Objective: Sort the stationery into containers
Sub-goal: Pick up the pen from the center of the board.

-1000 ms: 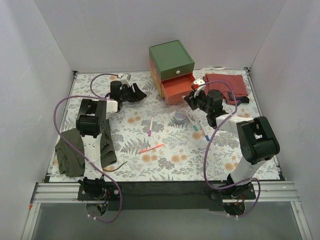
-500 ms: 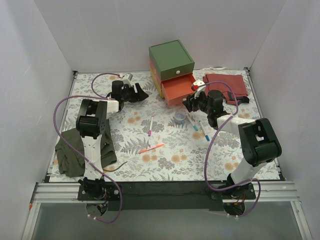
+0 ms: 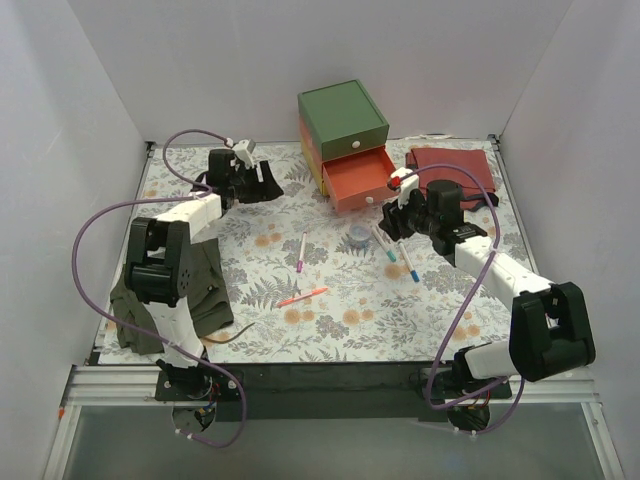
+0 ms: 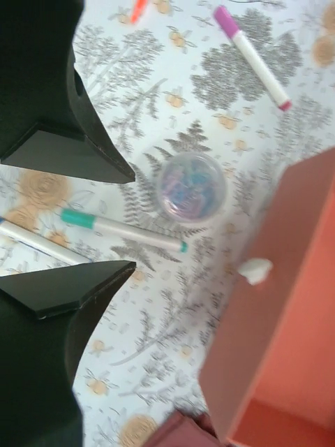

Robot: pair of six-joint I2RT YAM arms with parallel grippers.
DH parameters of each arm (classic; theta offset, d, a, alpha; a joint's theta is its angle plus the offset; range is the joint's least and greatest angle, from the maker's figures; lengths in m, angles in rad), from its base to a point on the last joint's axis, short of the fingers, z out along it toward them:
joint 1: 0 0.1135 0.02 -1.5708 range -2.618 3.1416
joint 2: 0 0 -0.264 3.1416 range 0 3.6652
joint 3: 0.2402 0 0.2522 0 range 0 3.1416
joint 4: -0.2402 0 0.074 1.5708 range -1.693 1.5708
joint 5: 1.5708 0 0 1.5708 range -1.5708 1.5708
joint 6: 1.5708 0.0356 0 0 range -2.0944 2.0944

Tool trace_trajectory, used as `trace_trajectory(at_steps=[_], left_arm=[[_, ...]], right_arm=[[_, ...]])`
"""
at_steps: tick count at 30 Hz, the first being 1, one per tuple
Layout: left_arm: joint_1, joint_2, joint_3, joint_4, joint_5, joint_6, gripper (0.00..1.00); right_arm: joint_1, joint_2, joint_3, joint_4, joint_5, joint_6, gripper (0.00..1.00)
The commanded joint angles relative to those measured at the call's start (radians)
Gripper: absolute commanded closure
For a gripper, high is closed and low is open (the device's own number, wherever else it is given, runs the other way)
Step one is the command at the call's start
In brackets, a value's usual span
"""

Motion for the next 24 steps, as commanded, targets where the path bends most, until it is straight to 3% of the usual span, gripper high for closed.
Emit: trace_trajectory(at_steps=[1, 6, 11, 24], left_arm=[[-0.037, -0.087, 0.011, -0.302, -0.050, 0.113, 0.34], [-0.163, -0.044, 0.077, -0.487, -0.124, 0.176, 0.38], [-0.255, -0.029, 0.058, -0.469, -0.206, 0.161, 0.46], [-0.319, 0.094, 0.127, -0.479, -0.316, 0.190, 0.54]], right_arm=[[-0.003, -0.048, 0.015, -0.225, -0.046, -0.064, 0.44], [-0.003, -0.019, 0.030, -0.238, 0.026, -0.030, 0.44], [-0.004, -0.004, 0.047, -0.238, 0.027, -0.067, 0.46], [-0.004, -0.065, 0.038, -0.259, 0.043, -0.132, 0.46]])
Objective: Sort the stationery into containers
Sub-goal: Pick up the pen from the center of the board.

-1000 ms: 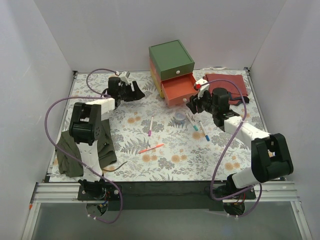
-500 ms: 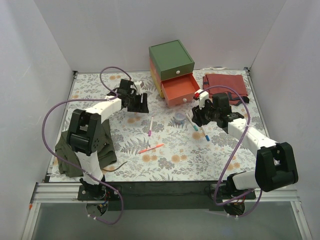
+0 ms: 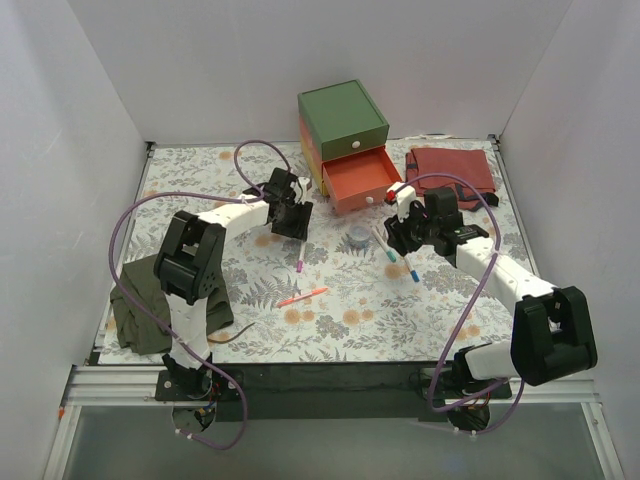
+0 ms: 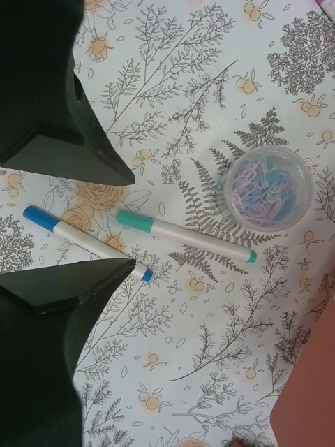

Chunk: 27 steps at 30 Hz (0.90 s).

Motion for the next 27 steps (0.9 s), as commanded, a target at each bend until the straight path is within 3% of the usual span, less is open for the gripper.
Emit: trace_trajectory(at_steps=[1, 11, 12, 14, 21, 27], left_arm=[[-0.026, 0.018, 0.034, -0.032, -0.075, 0.041, 0.55], [-0.152, 0.118, 0.063, -0.126, -0.141, 0.190, 0.78], [-0.156, 0.132, 0.086, -0.144, -0.150, 0.196, 0.82], [-0.158, 0.126, 0.088, -0.167, -0.152, 0.200, 1.00], [-0.155, -0.116, 0.045, -0.137, -0.153, 0.289, 1.00], [-0.155, -0.268, 0.163, -0.226, -0.134, 0.346, 1.00]], right_arm=[[-0.004, -0.047, 0.041, 0.006, 0.002, -0.014, 0.46], [-0.030, -0.082, 0.052, 0.009, 0.048, -0.010, 0.45], [-0.033, -0.082, 0.054, 0.008, 0.051, -0.010, 0.45], [-0.046, -0.082, 0.055, 0.008, 0.051, -0.008, 0.45], [-0.092, -0.105, 0.057, 0.009, 0.049, -0.019, 0.45], [-0.110, -0.112, 0.049, 0.011, 0.052, -0.014, 0.45]])
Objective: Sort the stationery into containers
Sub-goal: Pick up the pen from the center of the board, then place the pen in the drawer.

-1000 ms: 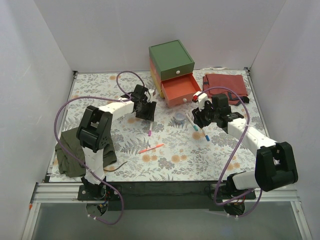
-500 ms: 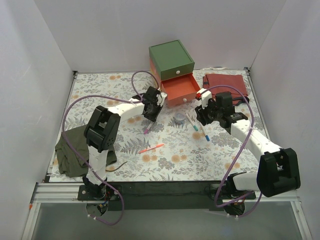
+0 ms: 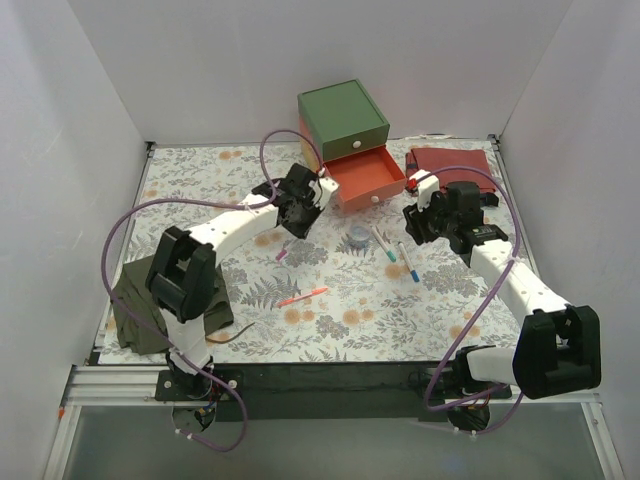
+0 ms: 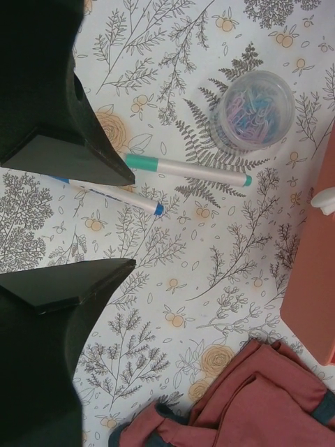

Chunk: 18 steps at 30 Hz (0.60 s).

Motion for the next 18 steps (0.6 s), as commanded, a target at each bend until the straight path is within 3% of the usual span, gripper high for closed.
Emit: trace_trajectory(at_steps=[1, 3, 7, 12, 18], left_arm=[[-0.005, -0.207, 0.120, -0.033, 0.029, 0.070, 1.00], [-0.005, -0.230, 0.154, 0.028, 0.089, 0.117, 1.00], [-0.005, -0.227, 0.152, 0.310, 0.213, 0.218, 1.00], [-0.005, -0.044, 0.345, 0.344, 0.250, 0.229, 1.00], [-0.005, 0.075, 0.439, 0.439, 0.296, 0.231, 1.00]], right_arm=[[-0.011, -0.028, 0.037, 0.011, 0.017, 0.008, 0.45], [-0.016, -0.024, 0.038, 0.016, 0.026, 0.019, 0.45], [-0.020, -0.013, 0.037, 0.020, 0.043, 0.026, 0.46], [-0.031, -0.010, 0.049, 0.020, 0.056, 0.006, 0.46], [-0.049, 0.001, 0.055, 0.020, 0.050, 0.014, 0.46]])
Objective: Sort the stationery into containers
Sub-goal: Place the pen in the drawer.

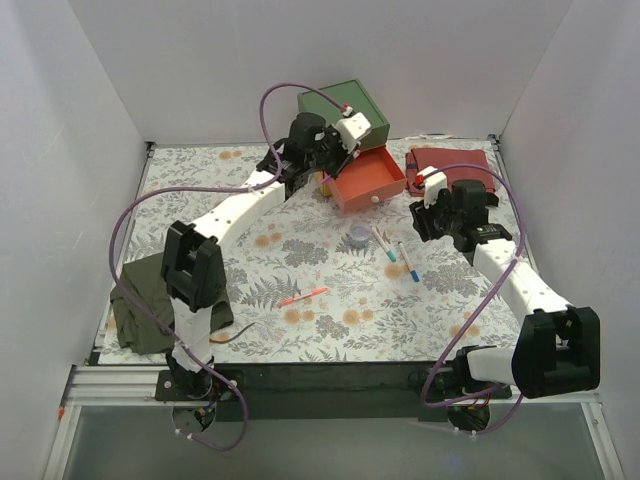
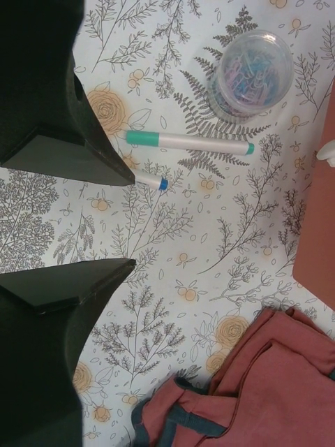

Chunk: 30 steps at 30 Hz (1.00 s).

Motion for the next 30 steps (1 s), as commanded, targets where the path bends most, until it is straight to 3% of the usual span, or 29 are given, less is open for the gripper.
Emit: trace_trajectory(at_steps=[1, 18, 20, 23, 27, 30], left_arm=[[-0.004, 0.081, 0.095, 0.068, 0.066, 0.018, 1.00], [-0.019, 0.193, 0.172, 0.177, 0.100, -0.026, 0.96], [-0.025, 0.198, 0.167, 0.184, 0.111, -0.032, 0.84], [-0.038, 0.194, 0.128, 0.215, 0.097, -0.023, 0.58], [-0.042, 0.132, 0.099, 0.247, 0.025, -0.035, 0.51], [-0.042, 0.038, 0.007, 0.388, -0.044, -0.039, 0.48]], right_arm=[[-0.012, 0.003, 0.047, 0.020, 0.005, 0.004, 0.46], [-0.034, 0.011, 0.007, 0.023, 0.000, 0.022, 0.45], [-0.035, 0.017, 0.006, 0.026, 0.000, 0.025, 0.45], [-0.037, 0.030, 0.002, 0.036, -0.006, 0.027, 0.45], [-0.037, 0.040, -0.013, 0.032, -0.009, 0.004, 0.45], [-0.037, 0.042, -0.036, 0.006, -0.015, 0.007, 0.46]])
